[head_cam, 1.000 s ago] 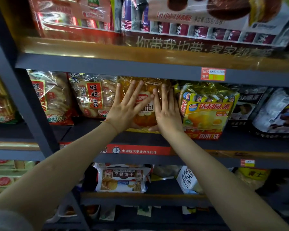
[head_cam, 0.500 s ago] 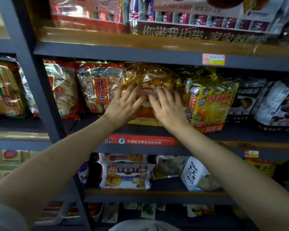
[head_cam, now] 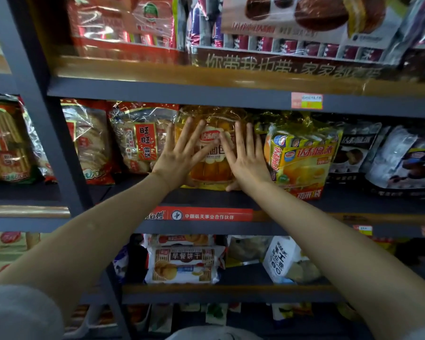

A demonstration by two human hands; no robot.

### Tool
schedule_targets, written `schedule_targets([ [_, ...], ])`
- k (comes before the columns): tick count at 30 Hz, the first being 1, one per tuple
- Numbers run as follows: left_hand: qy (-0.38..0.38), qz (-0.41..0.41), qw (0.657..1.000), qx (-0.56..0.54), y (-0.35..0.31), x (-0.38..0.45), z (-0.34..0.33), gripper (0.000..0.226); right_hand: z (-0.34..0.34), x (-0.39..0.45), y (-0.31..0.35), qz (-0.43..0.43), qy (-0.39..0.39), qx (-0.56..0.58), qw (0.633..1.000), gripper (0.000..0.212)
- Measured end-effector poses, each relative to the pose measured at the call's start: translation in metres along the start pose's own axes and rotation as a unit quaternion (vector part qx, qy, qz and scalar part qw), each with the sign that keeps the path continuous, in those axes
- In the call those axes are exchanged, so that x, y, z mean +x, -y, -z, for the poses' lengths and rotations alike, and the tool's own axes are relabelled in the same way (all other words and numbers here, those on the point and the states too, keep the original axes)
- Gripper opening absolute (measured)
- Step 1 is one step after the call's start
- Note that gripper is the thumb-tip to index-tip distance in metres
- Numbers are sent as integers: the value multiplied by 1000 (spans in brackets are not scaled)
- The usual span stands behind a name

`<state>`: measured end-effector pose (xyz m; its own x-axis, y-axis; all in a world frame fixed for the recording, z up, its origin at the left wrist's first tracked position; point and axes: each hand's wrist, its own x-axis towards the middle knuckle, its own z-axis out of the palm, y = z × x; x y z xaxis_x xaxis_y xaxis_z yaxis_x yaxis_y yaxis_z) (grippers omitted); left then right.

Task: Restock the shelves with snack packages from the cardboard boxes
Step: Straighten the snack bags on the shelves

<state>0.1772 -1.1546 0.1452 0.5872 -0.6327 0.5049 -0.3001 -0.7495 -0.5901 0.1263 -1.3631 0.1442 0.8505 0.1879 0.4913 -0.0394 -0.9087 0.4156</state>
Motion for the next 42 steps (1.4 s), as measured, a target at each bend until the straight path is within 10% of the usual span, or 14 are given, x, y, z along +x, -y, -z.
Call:
schedule_targets([
  [7,7,4,1000,-18,-2,8,-3,139,-1,6,8,-27,0,-20,999,153],
  [14,37,49,995,-75,-23,1,18,128,13,-16,19,-28,-90,78,992,94],
  [19,28,117,983,-139,-58,-2,48,103,35,-63,-17,13,-274,291,917,29],
  [23,-54,143,956,-249,-108,3,72,67,33,-96,-83,-152,-345,423,824,24],
  [27,-6,253,844,-472,-158,19,101,68,5,-115,-148,-332,-190,528,759,42],
  [31,88,322,730,-597,-187,38,113,95,-16,-120,-179,-319,109,599,727,60],
  [42,46,410,743,-527,-182,54,110,59,-39,-102,-162,-255,49,541,800,62],
])
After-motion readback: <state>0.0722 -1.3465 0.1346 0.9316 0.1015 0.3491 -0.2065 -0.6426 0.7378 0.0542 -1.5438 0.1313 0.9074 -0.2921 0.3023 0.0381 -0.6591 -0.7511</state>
